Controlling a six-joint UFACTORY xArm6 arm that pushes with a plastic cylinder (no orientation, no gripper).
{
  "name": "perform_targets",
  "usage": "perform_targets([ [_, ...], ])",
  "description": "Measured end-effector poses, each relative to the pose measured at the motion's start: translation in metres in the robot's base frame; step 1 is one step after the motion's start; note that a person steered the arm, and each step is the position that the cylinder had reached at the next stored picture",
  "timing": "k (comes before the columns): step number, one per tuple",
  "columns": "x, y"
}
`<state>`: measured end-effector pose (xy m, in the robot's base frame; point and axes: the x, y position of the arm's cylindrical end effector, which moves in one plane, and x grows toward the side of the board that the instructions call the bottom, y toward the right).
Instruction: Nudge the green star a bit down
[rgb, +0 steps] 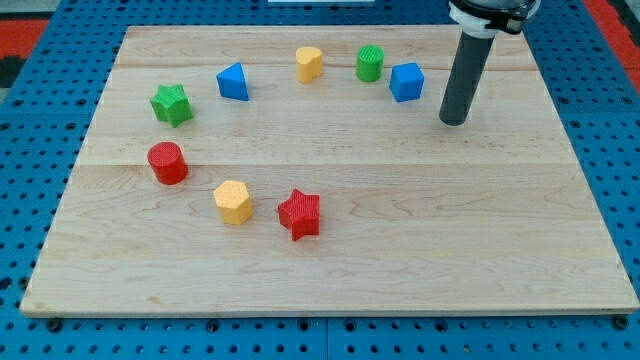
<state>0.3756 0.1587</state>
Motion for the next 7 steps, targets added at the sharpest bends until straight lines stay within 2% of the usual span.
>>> perform_targets([
  [1, 0.004, 0.002],
  [2, 0.018, -0.054],
  [3, 0.011, -0.121],
  [4, 0.017, -0.020],
  [5, 0.002, 0.104],
  [6, -0.073, 0.140],
  [7, -0.166, 0.058],
])
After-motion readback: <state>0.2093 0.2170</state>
